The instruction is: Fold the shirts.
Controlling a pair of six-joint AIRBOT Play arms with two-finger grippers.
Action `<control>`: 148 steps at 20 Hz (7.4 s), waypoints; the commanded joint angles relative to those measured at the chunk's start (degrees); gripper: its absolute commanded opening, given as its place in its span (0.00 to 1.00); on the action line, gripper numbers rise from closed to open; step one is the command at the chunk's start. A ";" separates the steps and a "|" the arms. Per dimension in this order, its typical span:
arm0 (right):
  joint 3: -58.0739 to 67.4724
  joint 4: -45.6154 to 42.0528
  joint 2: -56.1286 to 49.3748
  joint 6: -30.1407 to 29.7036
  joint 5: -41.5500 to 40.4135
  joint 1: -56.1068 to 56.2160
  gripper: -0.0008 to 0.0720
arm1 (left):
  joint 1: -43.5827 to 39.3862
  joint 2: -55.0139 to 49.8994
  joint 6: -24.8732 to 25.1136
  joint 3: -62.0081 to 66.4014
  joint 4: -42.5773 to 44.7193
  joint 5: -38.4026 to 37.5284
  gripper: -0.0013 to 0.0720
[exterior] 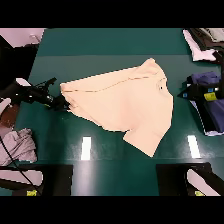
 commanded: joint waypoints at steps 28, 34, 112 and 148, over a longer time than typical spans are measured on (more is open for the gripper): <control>-3.41 4.92 6.03 -0.42 -23.28 0.68 0.03 | 0.07 17.57 -8.92 18.03 1.01 1.44 0.05; 32.54 4.20 10.40 -0.44 -24.59 0.66 0.03 | 0.07 30.29 -9.20 45.40 1.14 7.41 0.05; 16.02 -7.04 -13.53 -1.46 3.69 1.92 0.41 | 3.15 19.21 -1.40 -23.12 6.27 2.95 0.57; -28.13 -11.15 -4.28 -0.46 -5.05 -0.52 0.03 | 3.10 25.49 -1.68 -21.14 5.99 0.94 0.05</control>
